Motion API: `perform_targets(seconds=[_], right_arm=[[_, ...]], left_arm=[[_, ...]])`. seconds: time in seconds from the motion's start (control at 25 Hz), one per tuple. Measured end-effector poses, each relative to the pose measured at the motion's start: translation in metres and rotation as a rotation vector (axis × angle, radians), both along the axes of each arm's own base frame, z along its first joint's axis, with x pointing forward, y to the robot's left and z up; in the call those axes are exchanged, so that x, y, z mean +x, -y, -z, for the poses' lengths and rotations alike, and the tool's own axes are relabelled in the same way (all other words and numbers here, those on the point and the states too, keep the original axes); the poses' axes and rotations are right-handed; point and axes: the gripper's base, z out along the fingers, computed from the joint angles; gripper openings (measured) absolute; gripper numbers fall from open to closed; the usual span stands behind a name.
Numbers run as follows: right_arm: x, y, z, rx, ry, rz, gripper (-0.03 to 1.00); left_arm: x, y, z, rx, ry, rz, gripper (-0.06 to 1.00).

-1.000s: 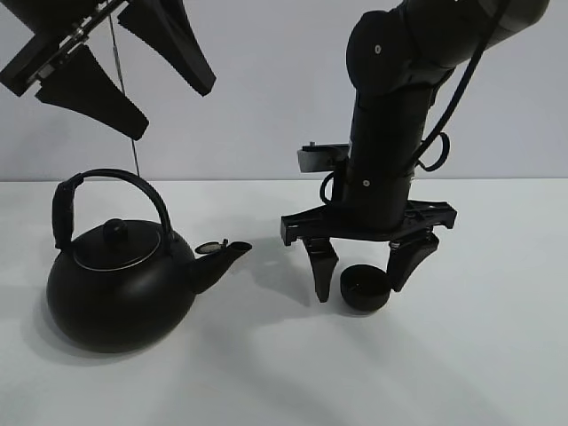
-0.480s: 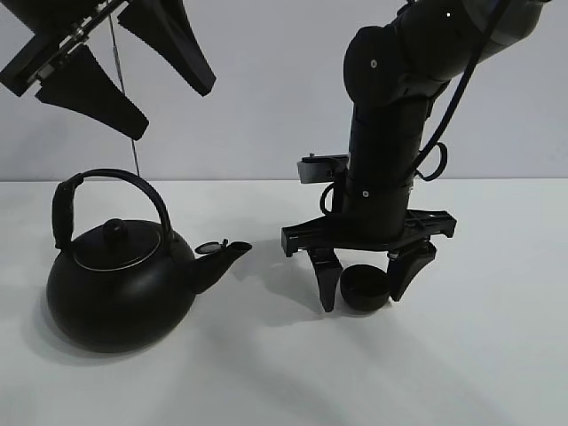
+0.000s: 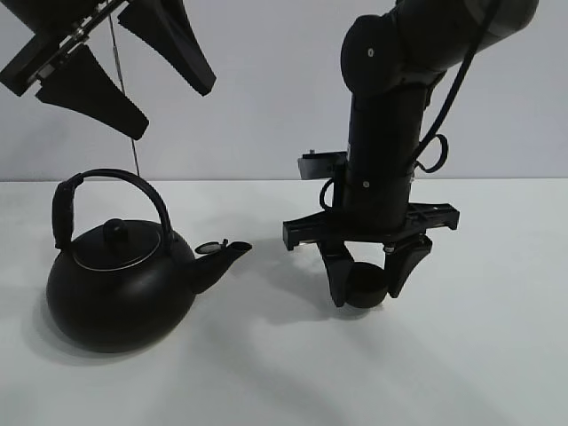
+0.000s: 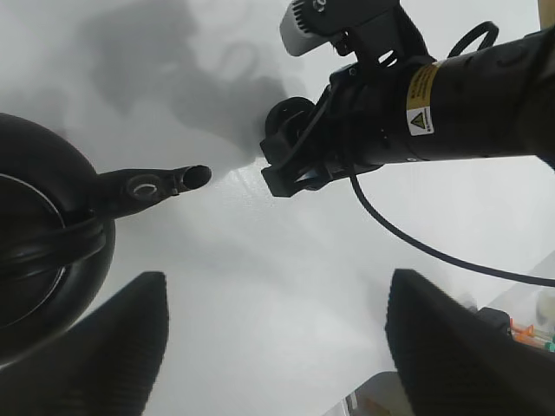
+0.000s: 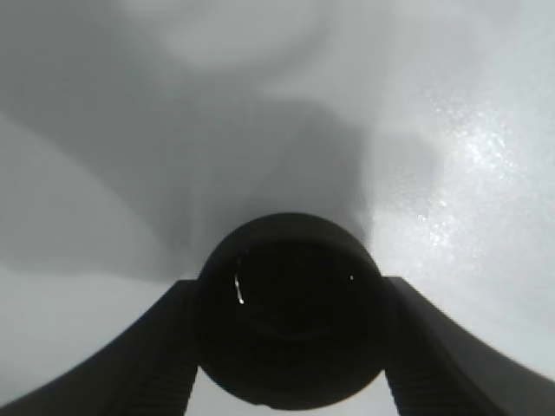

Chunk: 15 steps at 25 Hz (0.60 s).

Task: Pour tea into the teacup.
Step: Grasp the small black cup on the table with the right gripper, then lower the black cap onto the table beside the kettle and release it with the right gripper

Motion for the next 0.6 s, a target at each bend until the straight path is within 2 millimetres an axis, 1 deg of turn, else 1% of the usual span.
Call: perform_targets(seconds=[0.24,0.4,0.6], right_arm=[[0.012,-0.006,-0.028,0.003,0.006,0.002,0.4],[0.019,-0.013,-0.045,0.043,0.021,0.016,0.4],[0.018,-0.025,-0.054,0.101,0.019,0.021,0.4]], left_arm=[[0.0,0.0,0.0,0.0,0.001,-0.001,0.51],[0.0,0.0,0.0,0.0,0.002,-0.001,0.51],[0.0,0.0,0.0,-0.001,0.004,-0.003,0.51]])
